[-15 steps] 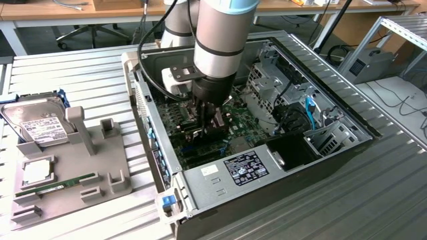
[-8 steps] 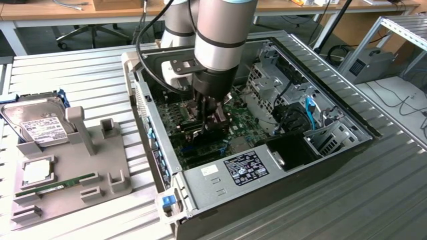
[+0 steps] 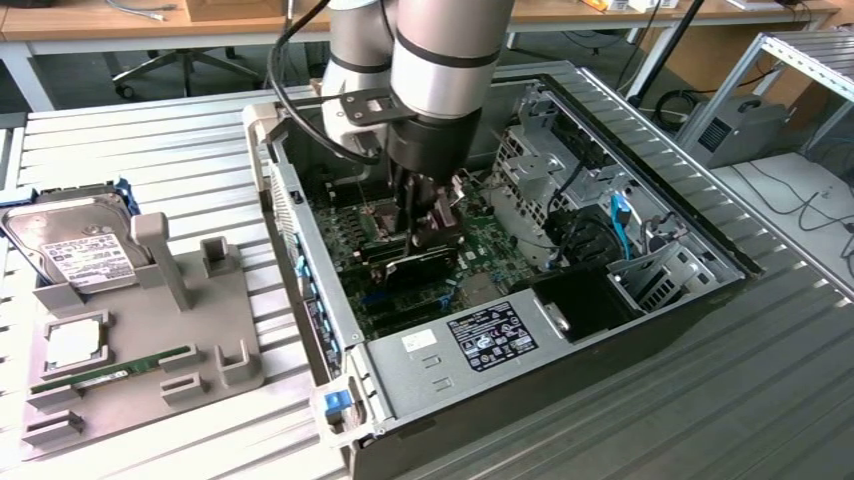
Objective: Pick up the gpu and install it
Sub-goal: 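Insert the gpu into the slot, then press down on the gpu until it lock into place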
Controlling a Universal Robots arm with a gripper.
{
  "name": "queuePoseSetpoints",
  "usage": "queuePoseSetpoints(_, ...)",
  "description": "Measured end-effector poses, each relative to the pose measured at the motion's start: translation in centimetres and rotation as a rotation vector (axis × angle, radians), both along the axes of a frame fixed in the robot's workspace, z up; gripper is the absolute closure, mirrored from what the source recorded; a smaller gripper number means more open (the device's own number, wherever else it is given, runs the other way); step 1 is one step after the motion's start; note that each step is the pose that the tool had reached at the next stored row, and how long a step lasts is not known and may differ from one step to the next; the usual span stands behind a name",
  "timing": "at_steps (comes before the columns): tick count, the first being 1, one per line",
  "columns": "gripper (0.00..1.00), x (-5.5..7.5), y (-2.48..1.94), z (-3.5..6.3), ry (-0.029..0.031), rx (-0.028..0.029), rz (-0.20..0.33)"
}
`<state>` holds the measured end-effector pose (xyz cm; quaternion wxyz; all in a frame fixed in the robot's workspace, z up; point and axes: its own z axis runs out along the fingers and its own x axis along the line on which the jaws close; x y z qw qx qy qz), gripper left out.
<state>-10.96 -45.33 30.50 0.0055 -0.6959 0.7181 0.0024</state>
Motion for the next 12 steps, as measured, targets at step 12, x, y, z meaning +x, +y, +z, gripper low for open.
queuePoseSetpoints(12, 0.60, 0.00, 0.03, 0.73, 0.0000, 0.0000, 0.000)
